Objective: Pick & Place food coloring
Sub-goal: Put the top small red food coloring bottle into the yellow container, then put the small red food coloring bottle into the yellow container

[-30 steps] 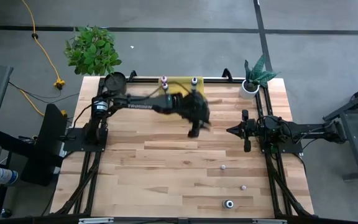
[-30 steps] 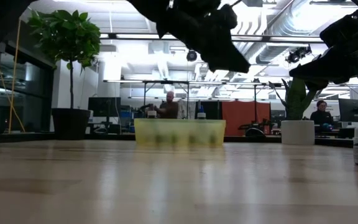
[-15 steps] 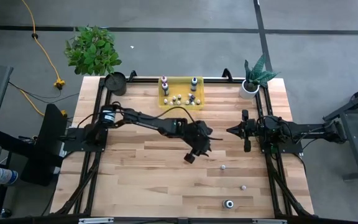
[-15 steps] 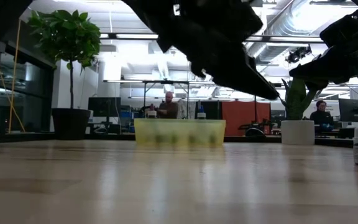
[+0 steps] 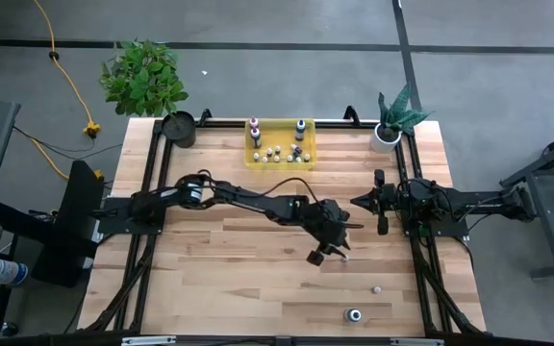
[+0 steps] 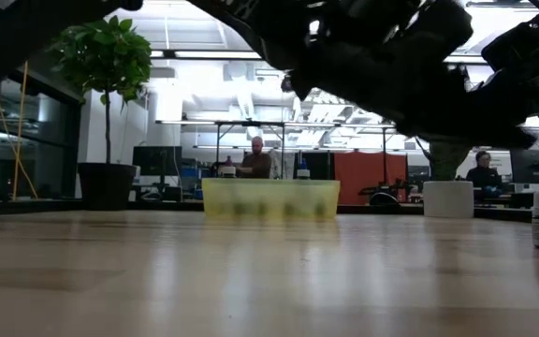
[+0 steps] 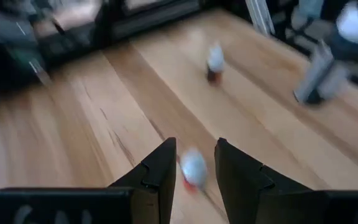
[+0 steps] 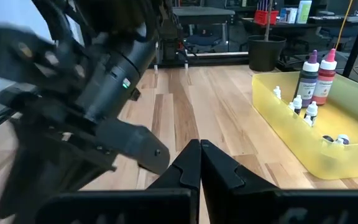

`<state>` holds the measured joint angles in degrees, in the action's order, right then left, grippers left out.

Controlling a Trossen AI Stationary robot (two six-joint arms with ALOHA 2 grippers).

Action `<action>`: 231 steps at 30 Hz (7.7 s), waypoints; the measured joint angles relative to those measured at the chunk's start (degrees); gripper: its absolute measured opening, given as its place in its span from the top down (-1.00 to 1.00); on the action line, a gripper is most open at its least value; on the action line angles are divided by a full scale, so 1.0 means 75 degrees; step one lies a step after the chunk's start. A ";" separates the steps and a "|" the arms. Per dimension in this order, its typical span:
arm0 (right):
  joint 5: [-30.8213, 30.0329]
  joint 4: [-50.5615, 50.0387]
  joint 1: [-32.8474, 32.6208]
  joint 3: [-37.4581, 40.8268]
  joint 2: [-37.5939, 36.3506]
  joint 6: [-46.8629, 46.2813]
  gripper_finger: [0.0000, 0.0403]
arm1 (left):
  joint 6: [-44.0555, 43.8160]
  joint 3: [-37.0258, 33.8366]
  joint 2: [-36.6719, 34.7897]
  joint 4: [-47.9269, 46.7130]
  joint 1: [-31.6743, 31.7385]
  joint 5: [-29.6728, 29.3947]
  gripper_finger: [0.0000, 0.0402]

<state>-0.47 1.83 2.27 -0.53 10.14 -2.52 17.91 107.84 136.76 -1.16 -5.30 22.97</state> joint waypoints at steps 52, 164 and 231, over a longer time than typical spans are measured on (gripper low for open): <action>0.0001 0.0008 0.0001 0.0000 0.0002 0.0000 1.00 | -0.0256 0.0416 0.0806 0.0374 -0.0301 -0.0939 -0.06; 0.0006 -0.0033 -0.0001 0.0002 -0.0001 0.0002 1.00 | -0.4427 -0.5432 -0.4627 -0.0702 0.3803 -0.4811 0.81; 0.0003 -0.0021 0.0001 0.0002 0.0002 0.0002 1.00 | -0.3768 -0.3580 -0.2741 -0.0891 0.4552 -0.2909 0.47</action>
<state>-0.45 1.67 2.28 -0.52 10.15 -2.51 -10.35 80.99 116.20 -7.85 28.84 1.15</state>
